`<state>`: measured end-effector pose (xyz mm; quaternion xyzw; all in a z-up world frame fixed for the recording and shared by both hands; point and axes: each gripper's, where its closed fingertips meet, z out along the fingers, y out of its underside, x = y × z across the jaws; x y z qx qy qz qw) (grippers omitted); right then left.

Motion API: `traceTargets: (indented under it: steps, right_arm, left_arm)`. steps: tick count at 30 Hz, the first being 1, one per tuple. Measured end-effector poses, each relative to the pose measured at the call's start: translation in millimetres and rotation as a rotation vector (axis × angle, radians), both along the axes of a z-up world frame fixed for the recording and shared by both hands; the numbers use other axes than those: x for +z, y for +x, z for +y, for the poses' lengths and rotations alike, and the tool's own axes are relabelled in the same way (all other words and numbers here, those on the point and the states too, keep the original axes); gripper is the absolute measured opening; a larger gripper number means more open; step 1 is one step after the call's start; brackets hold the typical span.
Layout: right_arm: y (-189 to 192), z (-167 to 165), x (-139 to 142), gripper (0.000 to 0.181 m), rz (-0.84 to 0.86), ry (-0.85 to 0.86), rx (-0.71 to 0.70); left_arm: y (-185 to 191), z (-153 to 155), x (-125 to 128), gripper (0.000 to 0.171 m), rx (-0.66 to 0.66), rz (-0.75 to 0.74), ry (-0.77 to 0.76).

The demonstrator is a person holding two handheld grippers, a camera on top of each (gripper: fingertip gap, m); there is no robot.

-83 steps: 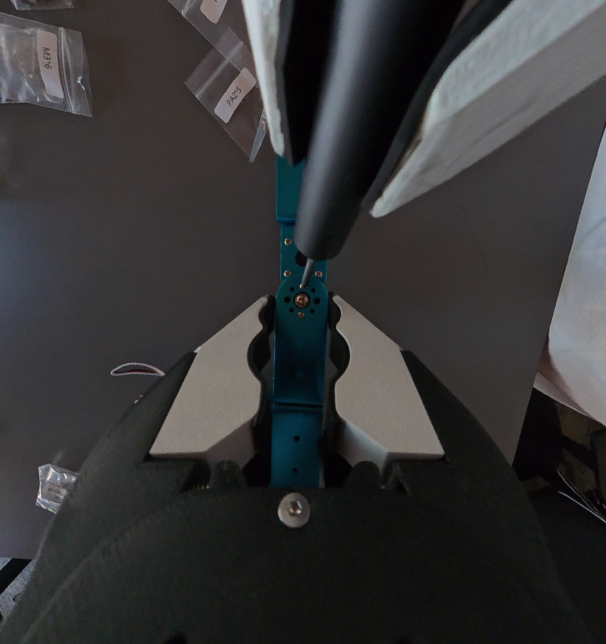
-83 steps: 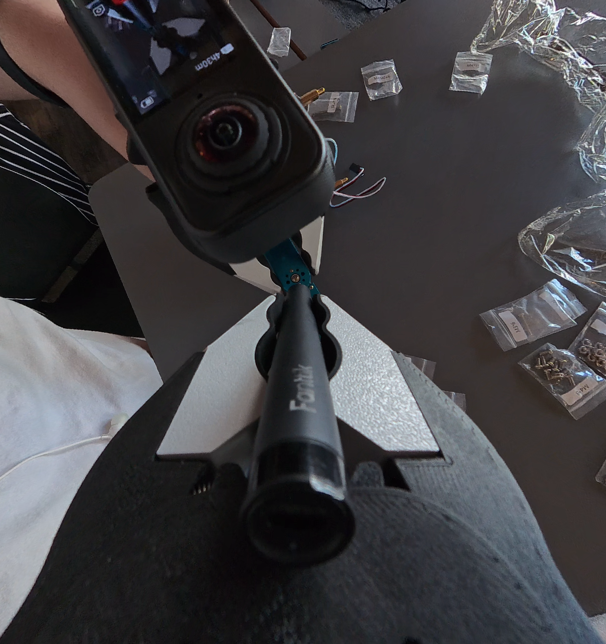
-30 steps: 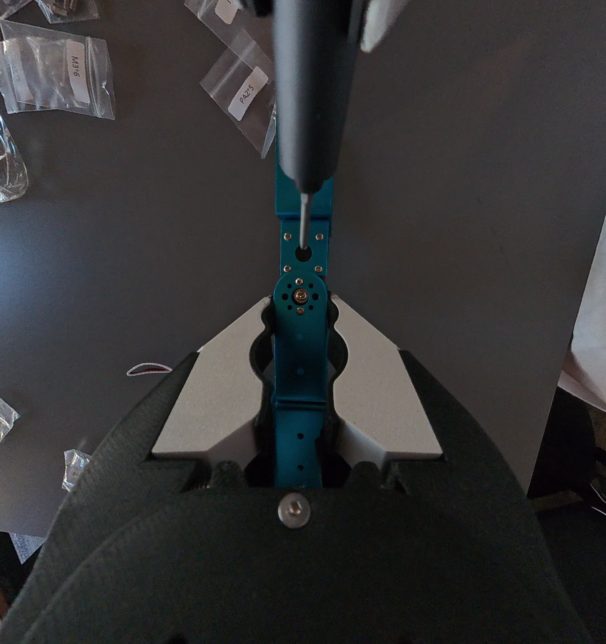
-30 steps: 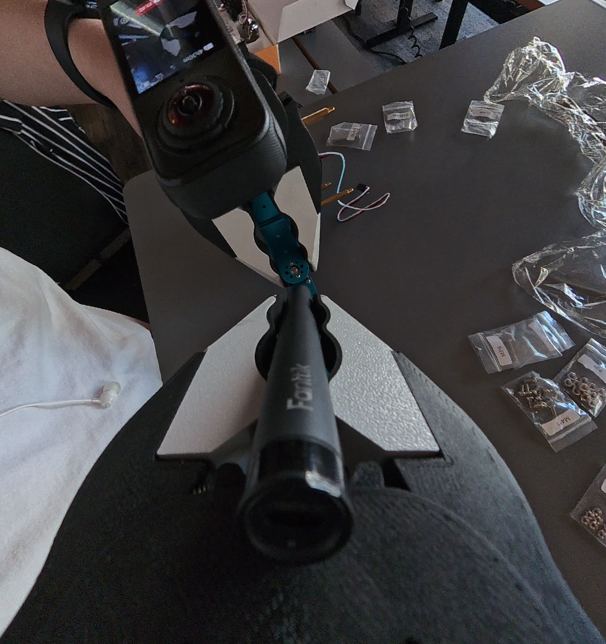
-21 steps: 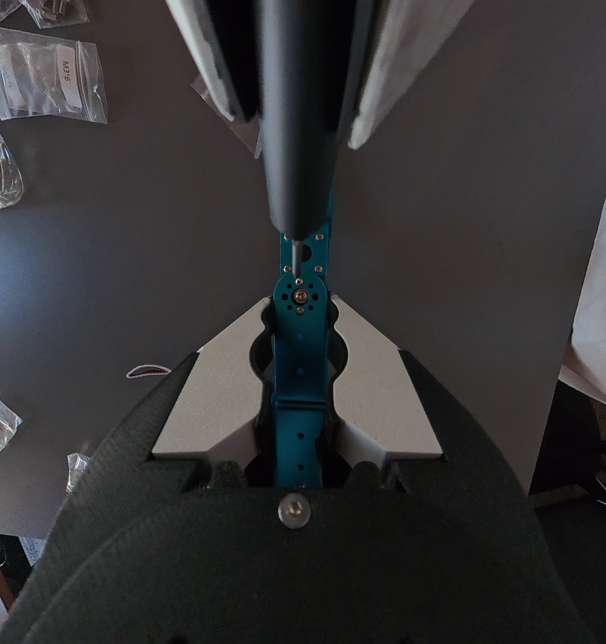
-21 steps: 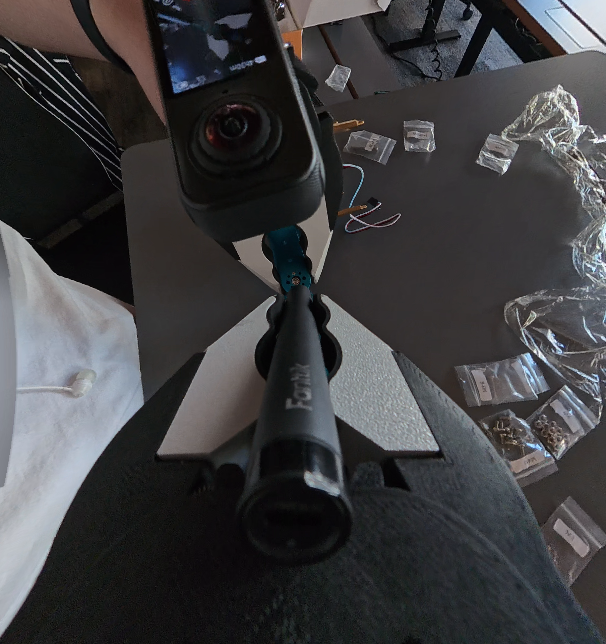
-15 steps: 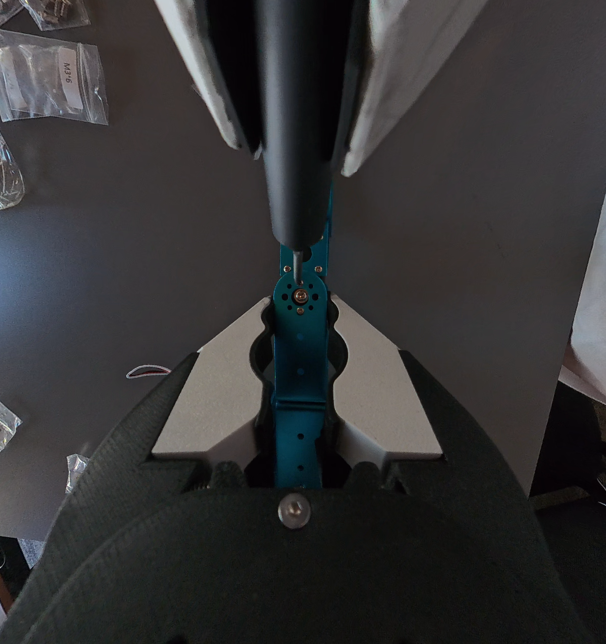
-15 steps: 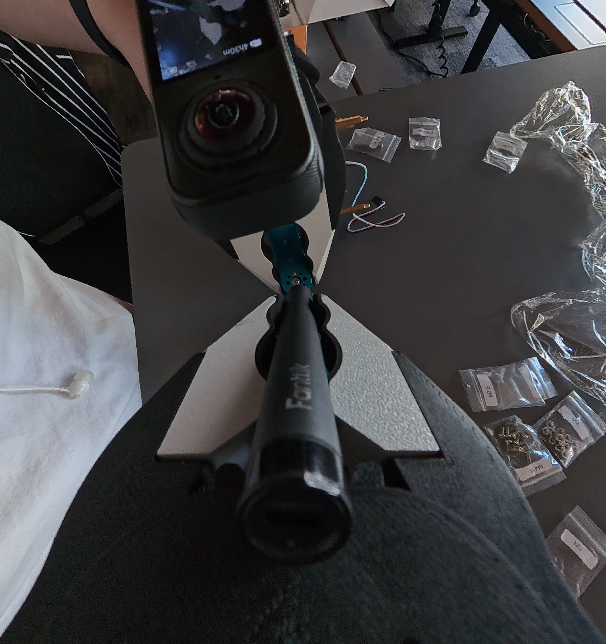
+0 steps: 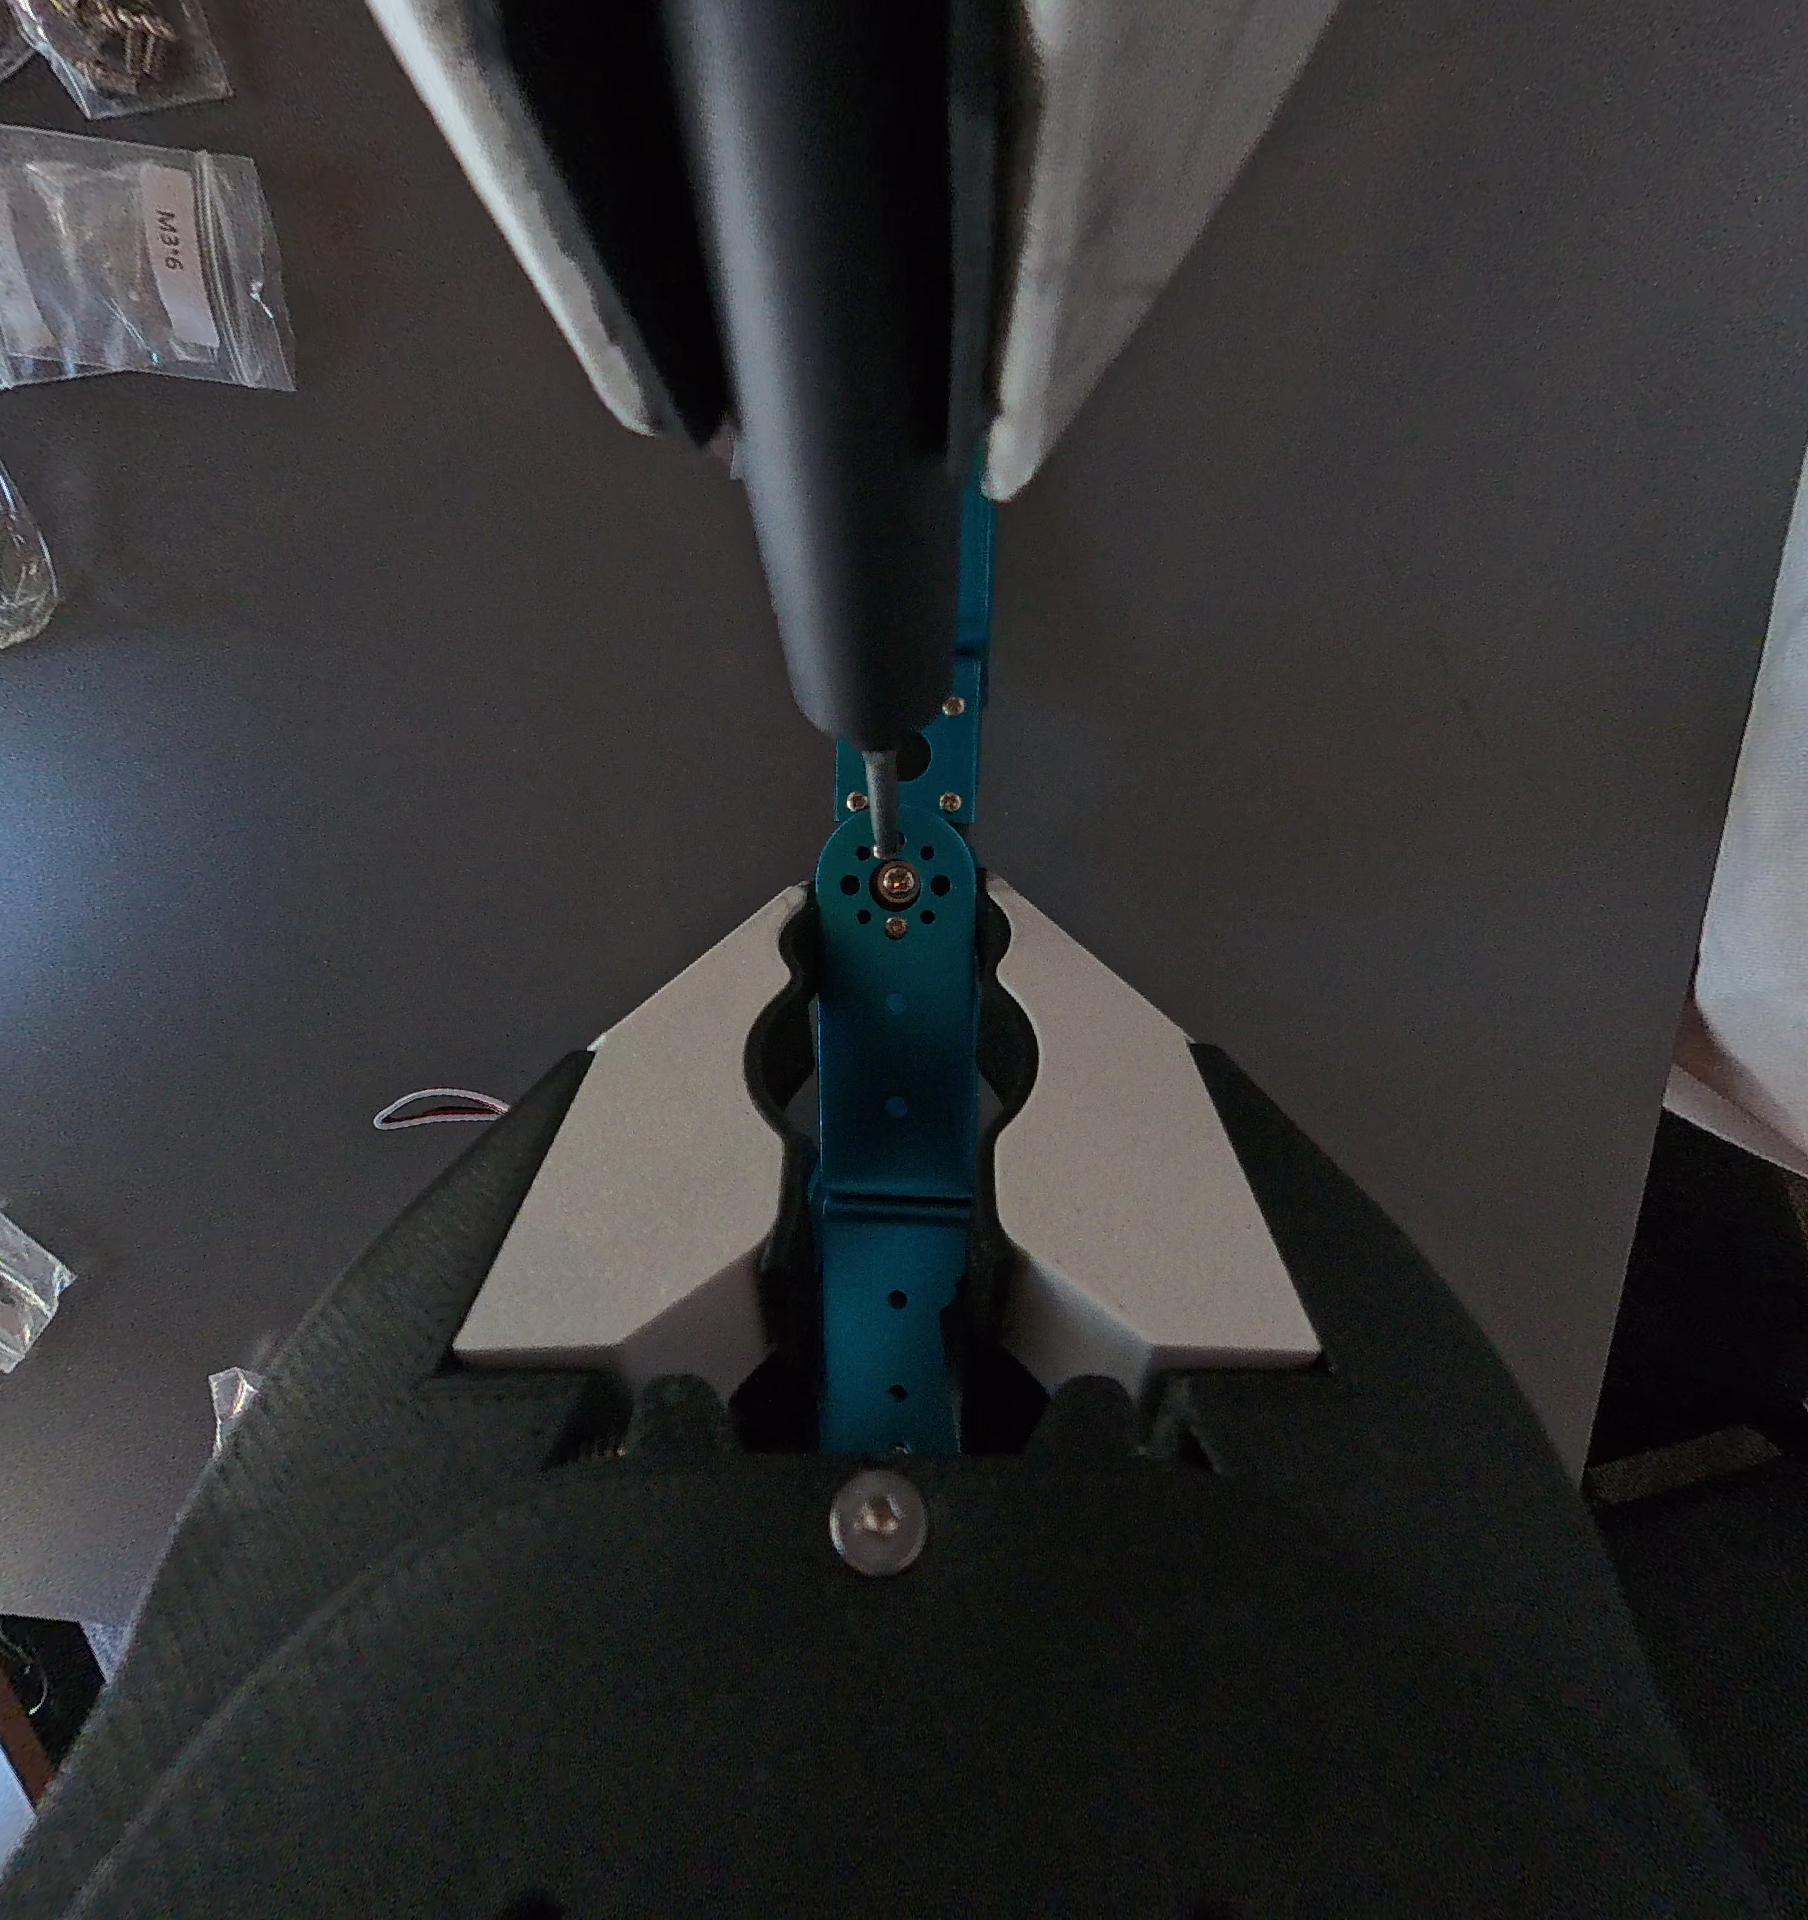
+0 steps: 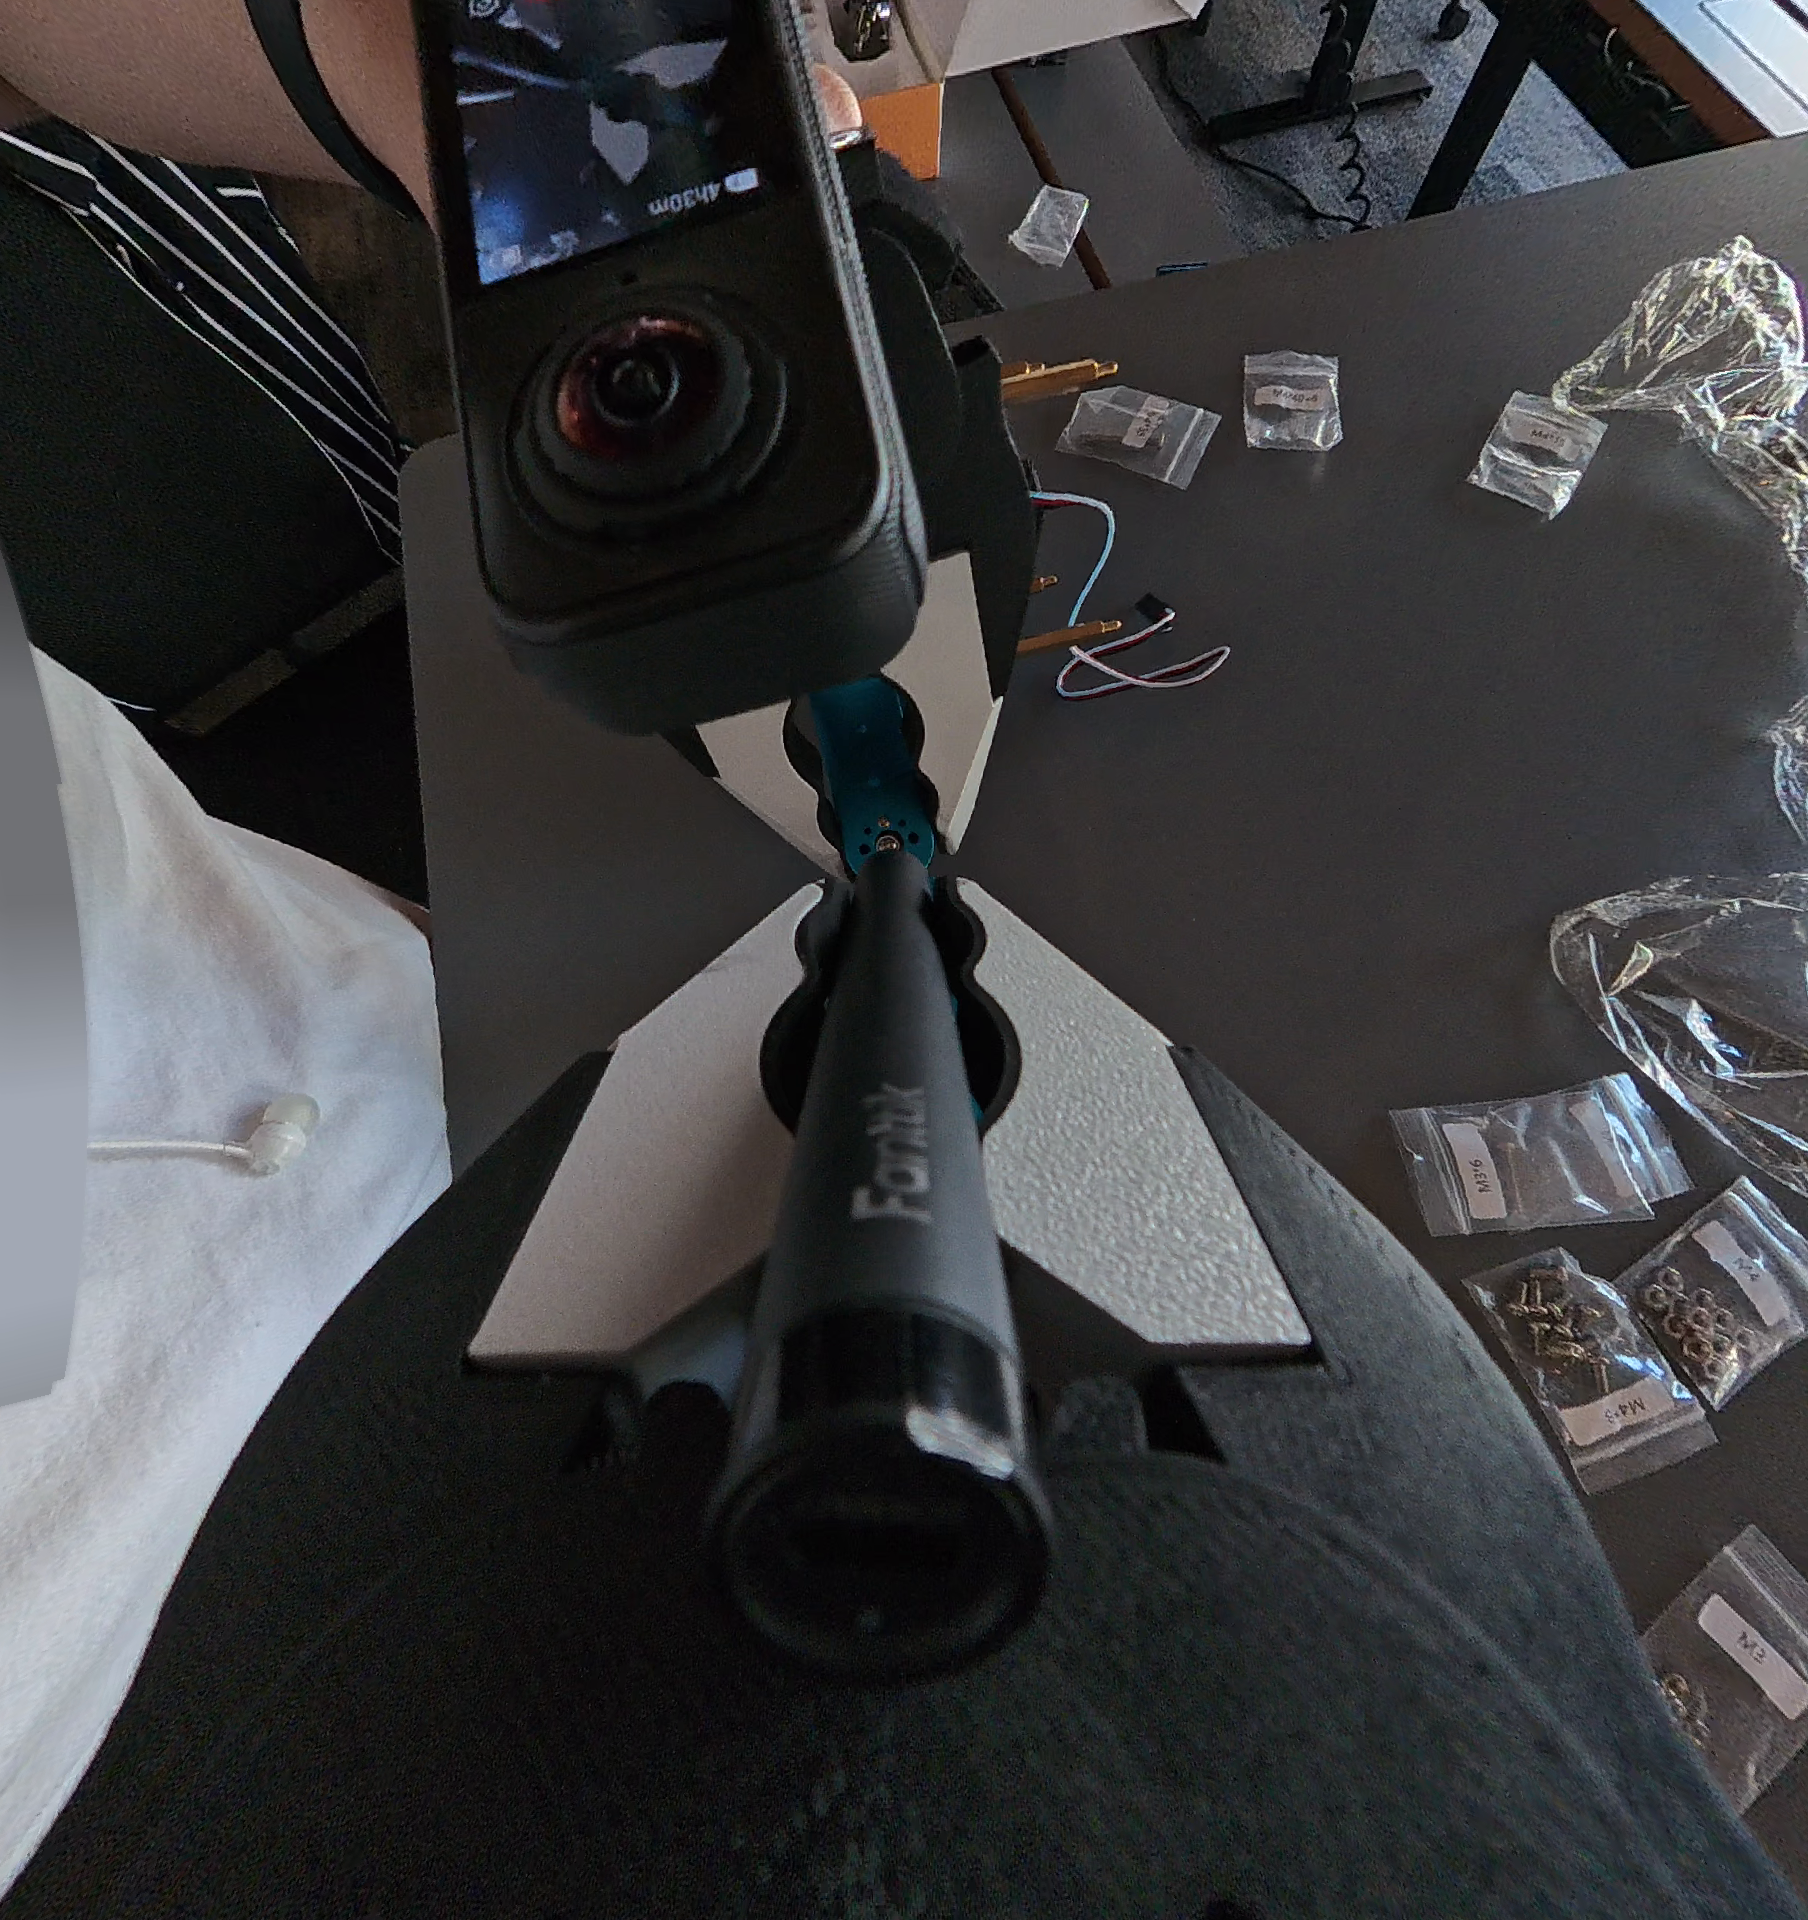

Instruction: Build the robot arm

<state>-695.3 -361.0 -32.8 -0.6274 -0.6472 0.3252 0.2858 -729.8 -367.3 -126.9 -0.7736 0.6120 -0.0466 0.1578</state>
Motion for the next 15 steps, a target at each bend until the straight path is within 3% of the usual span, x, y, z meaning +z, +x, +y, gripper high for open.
traceTargets:
  steps: [15]
  right_arm:
    - [0.5,-0.9,-3.8,0.019,-0.049,-0.016,0.021]
  left_arm:
    - [0.2,-2.0,-0.3,0.027,-0.009,0.009,0.007]
